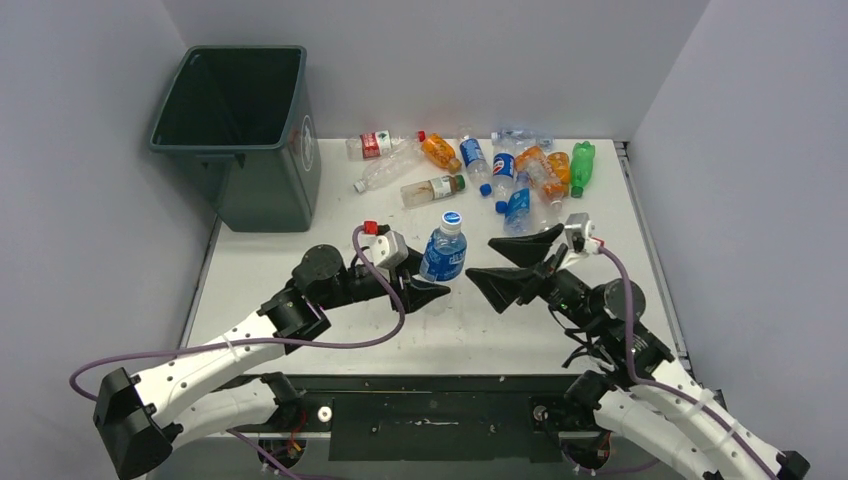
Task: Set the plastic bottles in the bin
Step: Pick up the plastic bottle at the center of the board.
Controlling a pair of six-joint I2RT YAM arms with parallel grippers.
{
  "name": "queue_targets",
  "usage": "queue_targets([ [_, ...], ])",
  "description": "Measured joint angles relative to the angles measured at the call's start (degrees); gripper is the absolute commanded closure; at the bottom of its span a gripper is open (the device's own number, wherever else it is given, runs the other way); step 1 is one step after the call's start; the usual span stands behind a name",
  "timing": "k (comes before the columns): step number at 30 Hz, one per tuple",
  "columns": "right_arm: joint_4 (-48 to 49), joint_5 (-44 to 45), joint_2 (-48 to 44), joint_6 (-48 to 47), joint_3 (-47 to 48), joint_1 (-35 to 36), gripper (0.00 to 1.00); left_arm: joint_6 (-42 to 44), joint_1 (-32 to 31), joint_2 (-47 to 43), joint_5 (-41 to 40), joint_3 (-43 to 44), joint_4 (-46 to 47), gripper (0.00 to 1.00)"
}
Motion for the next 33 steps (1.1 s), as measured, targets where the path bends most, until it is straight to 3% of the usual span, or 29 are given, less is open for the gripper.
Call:
queue_targets([
  [5,8.0,-2.7,7.4,2.2,-0.5,0.2,0.1,-5.9,0.1,1.6,5.4,0.0,3.5,0.76],
  [13,15.2,-5.1,14.7,3.3,-0.5,3.3,0.0,-9.4,0.6,1.7,6.5,-1.8,6.8,0.76],
  [15,15.3,-5.2,16.0,3.2,-0.5,4.5,0.09,-9.9,0.5,1.6,6.8,-2.1,7.8,0.76],
  [17,15.4,-5.0,16.6,3.1,-0.8,5.6,0.26,-10.5,0.5,1.5,7.1,-2.4,9.1,0.74],
  [20,17.2,-4.6,16.5,3.1,-2.1,6.6,0.52,-11.0,0.5,1.1,7.4,-3.0,10.7,0.58],
  [23,19.6,-4.2,16.3,3.5,-3.9,7.2,0.6,-11.6,0.6,0.3,7.1,-4.5,11.7,0.18],
  [25,19.9,-3.7,16.3,3.3,-4.5,7.5,0.63,-11.5,0.5,-0.7,7.4,-5.5,12.3,0.01],
  [33,16.1,-1.8,12.1,-0.8,-4.8,7.5,0.66,-10.7,0.7,-9.2,6.1,-4.7,9.1,0.04],
])
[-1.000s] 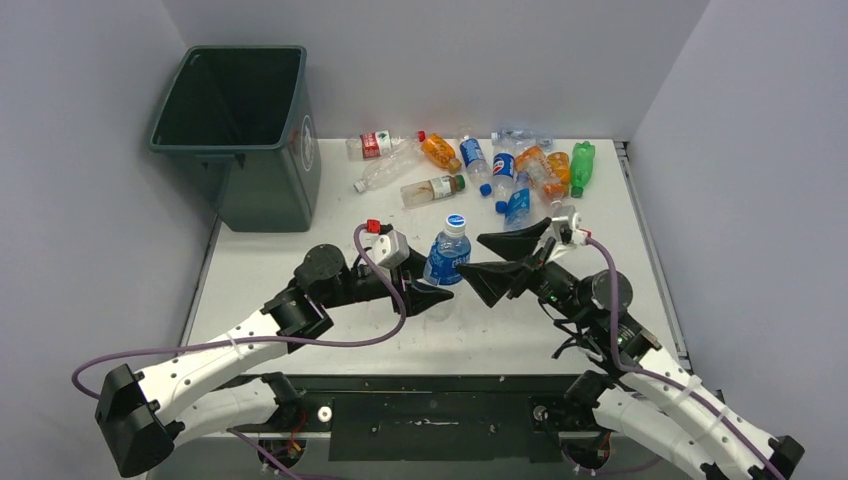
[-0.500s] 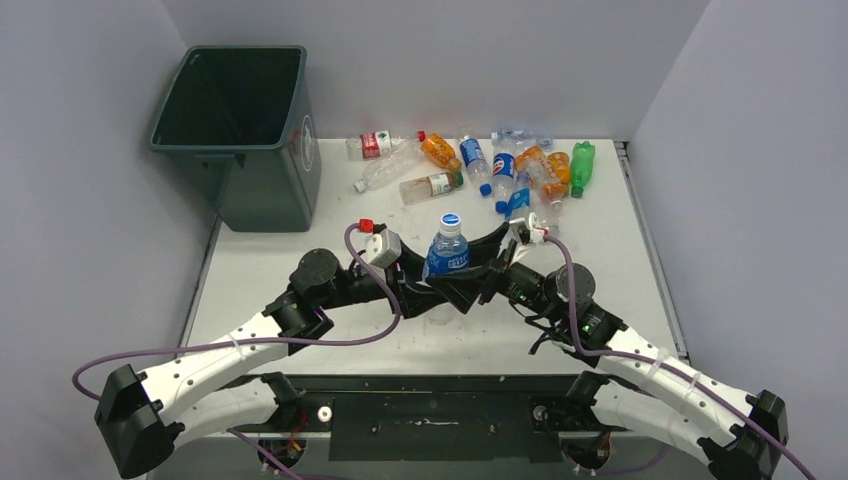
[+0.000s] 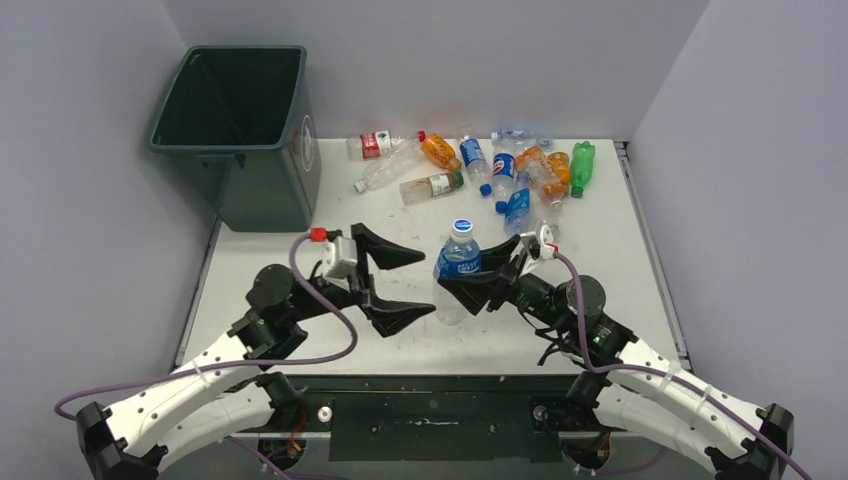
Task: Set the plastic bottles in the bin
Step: Pick up the plastic bottle at the center of the board.
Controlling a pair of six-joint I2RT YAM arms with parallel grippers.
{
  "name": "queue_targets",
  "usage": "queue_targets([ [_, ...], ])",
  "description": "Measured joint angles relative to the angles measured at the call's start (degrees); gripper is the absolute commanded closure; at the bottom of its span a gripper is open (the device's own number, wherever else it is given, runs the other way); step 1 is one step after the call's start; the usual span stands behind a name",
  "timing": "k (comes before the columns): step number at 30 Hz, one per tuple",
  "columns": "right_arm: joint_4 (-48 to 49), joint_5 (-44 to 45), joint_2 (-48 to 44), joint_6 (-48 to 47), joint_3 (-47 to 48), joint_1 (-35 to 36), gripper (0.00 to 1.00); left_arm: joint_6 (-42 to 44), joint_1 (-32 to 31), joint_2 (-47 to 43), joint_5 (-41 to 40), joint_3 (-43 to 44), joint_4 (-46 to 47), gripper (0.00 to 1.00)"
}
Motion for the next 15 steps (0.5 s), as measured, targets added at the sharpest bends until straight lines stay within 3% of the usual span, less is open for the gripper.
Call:
queue_targets([
  [5,-4.9,1.7,-2.3,-4.0,0.0,0.0,0.68,-4.6,2.6,-1.5,-2.2,9.2,-0.4,0.04],
  [11,-8.2,2.4,-2.3,-6.3,0.0,0.0,0.68,-11.7,3.1,9.5,-1.7,24.2,-1.8,0.04],
  [15,-9.0,2.6,-2.1,-7.1,0.0,0.3,0.69,-14.0,3.1,15.7,-0.5,26.2,-5.7,0.04],
])
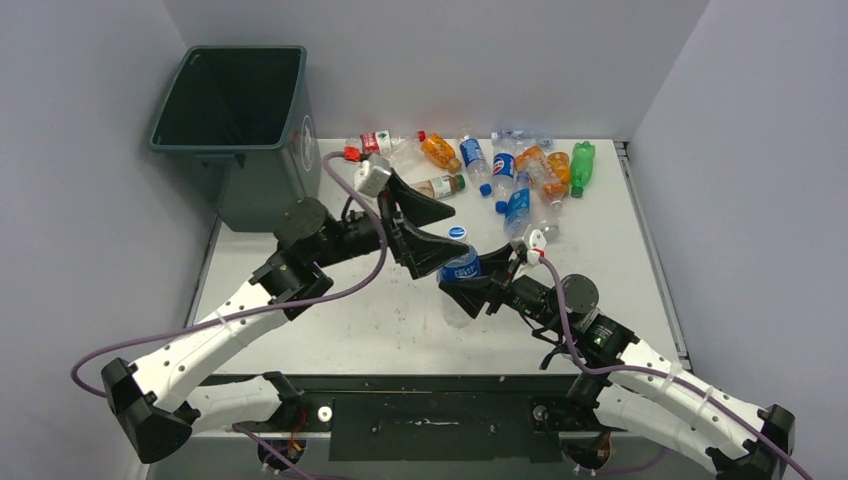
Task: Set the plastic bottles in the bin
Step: Pick up the plastic bottle at the center of the board.
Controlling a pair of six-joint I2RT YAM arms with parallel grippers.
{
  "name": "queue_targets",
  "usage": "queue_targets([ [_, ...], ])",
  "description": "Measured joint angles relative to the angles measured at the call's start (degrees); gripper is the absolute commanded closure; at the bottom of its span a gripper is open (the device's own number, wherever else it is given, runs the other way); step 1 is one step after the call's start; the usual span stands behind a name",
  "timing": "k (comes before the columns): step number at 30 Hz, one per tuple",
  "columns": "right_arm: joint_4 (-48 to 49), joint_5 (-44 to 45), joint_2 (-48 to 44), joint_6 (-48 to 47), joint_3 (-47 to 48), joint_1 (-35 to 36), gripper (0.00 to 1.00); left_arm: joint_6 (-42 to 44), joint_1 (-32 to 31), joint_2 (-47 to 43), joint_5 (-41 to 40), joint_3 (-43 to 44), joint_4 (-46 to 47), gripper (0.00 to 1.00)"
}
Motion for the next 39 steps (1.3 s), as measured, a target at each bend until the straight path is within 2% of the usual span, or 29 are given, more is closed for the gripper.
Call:
queue_targets([
  [3,-0.1,0.0,0.5,-0.4,0.0,0.5,0.69,-0.7,0.0,3.3,0.4,0.0,-4.9,0.02],
  [9,-0.2,0.1,1.2,-0.9,0.0,1.2,0.7,-0.7,-0.1,5.0,0.8,1.1,-9.8,0.34],
  [11,-0.1,0.2,1.2,-0.9,0.0,1.6,0.7,-0.5,-0.2,5.0,0.9,1.7,-10.1,0.39],
  [15,-0.1,0.2,1.4,-1.0,0.0,1.9,0.7,0.0,-0.9,5.0,1.0,2.0,-10.1,0.42],
  [18,-0.2,0.2,1.4,-1.0,0.0,2.2,0.7,0.9,-1.6,5.1,0.7,2.0,-10.3,0.37],
  [20,-0.1,0.3,1.4,-1.0,0.0,2.3,0.7,1.5,-2.0,5.2,0.6,2.0,-10.8,0.37],
  [23,-0.3,0.3,1.4,-1.0,0.0,2.6,0.7,2.8,-3.0,5.7,0.0,2.0,-11.4,0.53],
  [27,-0.2,0.1,1.2,-1.0,0.0,2.9,0.7,4.4,-3.1,5.8,-1.8,2.0,-11.8,0.82],
  [28,-0.3,0.2,1.1,-0.9,0.1,3.1,0.7,5.1,-3.1,5.8,-2.0,2.0,-11.8,0.85],
  [30,-0.4,0.3,1.0,-0.8,0.1,3.1,0.7,5.9,-3.2,5.8,-2.2,2.0,-11.8,0.82],
  [31,-0.5,0.4,1.0,-0.9,0.1,3.1,0.71,5.8,-3.2,5.9,-2.1,2.0,-11.8,0.75],
  [33,-0.5,0.4,0.9,-0.9,0.1,3.1,0.71,5.8,-3.2,5.9,-2.1,2.0,-11.9,0.49],
  [34,-0.5,0.4,0.9,-0.9,0.1,3.1,0.71,5.7,-3.2,5.9,-2.1,2.0,-11.9,0.42],
  [37,-0.5,0.6,0.6,-0.9,0.1,3.1,0.71,5.6,-3.6,5.9,-1.9,1.8,-12.3,0.39],
  [39,-0.5,0.7,0.2,-0.9,0.1,3.1,0.71,5.4,-3.9,5.9,-2.0,1.4,-12.5,0.43],
])
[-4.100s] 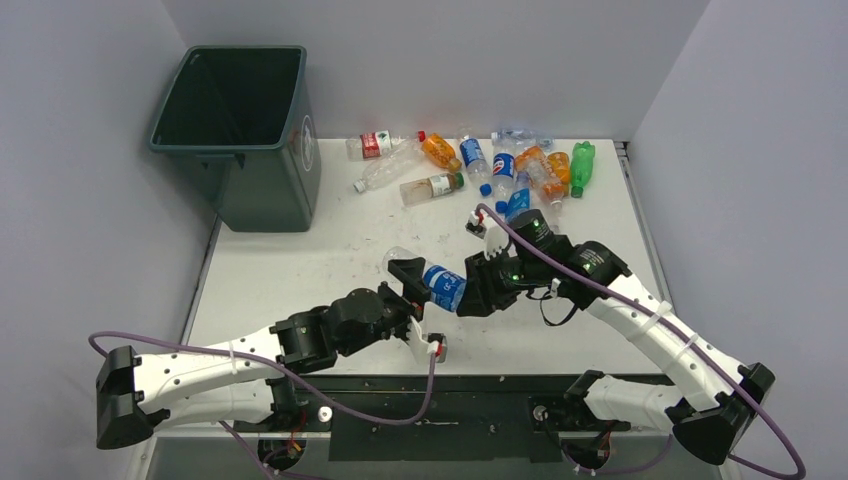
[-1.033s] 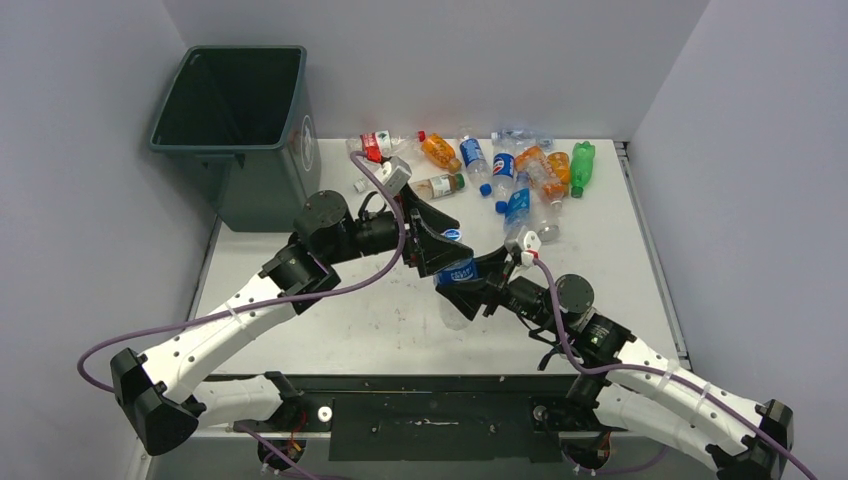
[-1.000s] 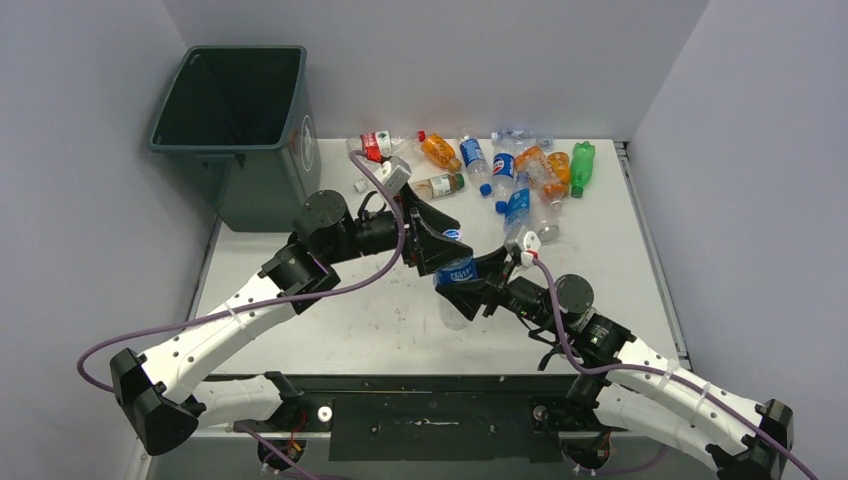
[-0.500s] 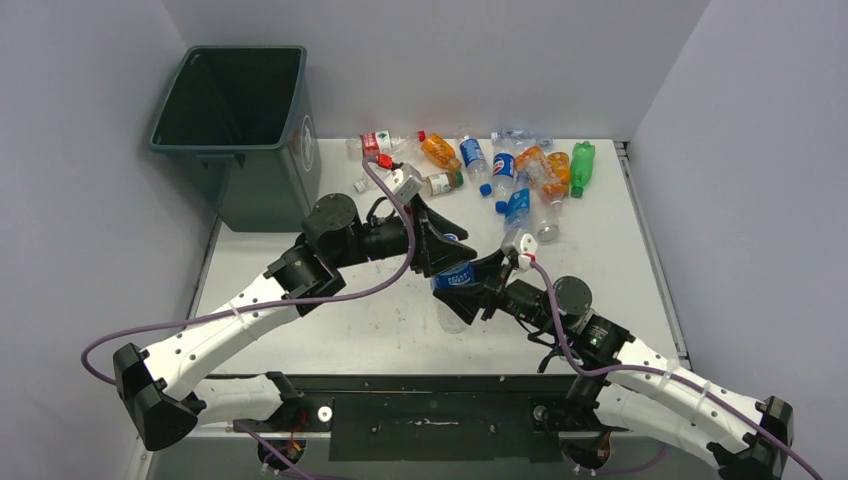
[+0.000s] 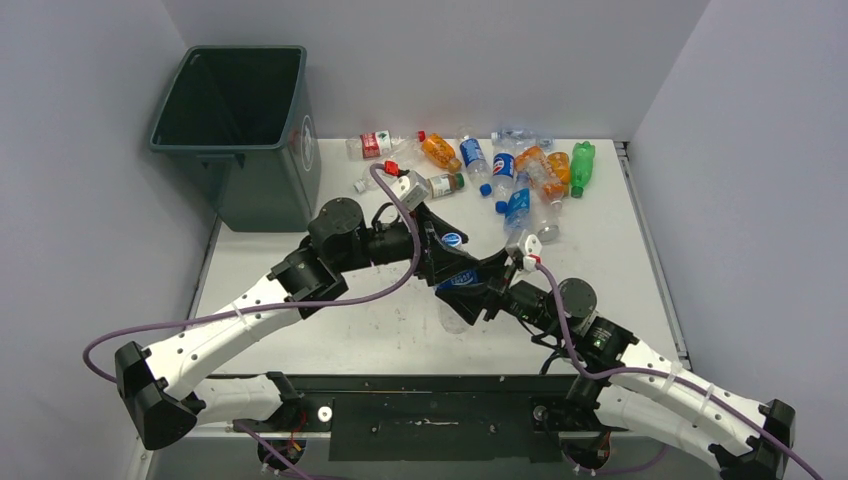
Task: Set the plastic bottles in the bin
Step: Pick up the plastic bottle at the center of the board, then place the plastic bottle in the trash bin.
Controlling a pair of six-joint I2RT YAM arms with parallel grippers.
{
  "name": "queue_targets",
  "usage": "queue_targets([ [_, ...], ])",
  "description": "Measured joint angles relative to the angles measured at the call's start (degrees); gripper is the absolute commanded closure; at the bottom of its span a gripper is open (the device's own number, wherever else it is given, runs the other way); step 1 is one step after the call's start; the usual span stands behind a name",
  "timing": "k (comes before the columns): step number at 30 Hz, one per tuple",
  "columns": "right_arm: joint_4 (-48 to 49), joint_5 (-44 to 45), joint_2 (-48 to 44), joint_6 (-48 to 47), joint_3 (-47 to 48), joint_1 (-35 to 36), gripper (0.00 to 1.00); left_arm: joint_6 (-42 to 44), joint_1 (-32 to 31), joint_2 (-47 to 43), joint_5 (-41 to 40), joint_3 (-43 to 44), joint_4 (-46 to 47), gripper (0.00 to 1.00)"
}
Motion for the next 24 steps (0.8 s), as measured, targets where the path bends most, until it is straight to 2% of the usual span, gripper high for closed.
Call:
queue_targets([
  [6,-1.6,0.0,-0.8,0.2,0.0,0.1,0.71,0.9,-0.1,-0.3,-0.5,-0.9,0.3,0.87],
  [8,-1.7,0.1,-0.7,0.3,0.0,0.3,0.67,1.4,-0.1,-0.6,-0.7,-1.1,0.3,1.0],
  [9,-1.7,0.1,-0.8,0.3,0.0,0.3,0.55,1.4,-0.1,-0.6,-0.7,-1.1,0.4,1.0],
  [12,-1.8,0.2,-0.8,0.4,0.0,0.3,0.01,1.4,-0.1,-1.0,-1.0,-1.7,0.8,1.0],
  [13,-1.9,0.1,-0.8,0.6,0.0,0.3,0.09,1.5,-0.1,-1.2,-1.4,-1.8,0.7,1.0],
  [14,-1.9,0.3,-0.8,0.9,0.0,0.3,0.1,1.5,-0.1,-1.5,-2.0,-2.0,0.6,1.0],
  [20,-6.8,1.6,-2.2,0.6,2.8,0.3,0.1,4.0,2.2,-4.4,-8.2,-1.3,-3.5,1.0],
  [24,-12.8,5.1,-8.0,0.4,4.7,0.3,0.1,8.2,8.3,-6.7,-18.5,3.8,-8.4,1.0],
])
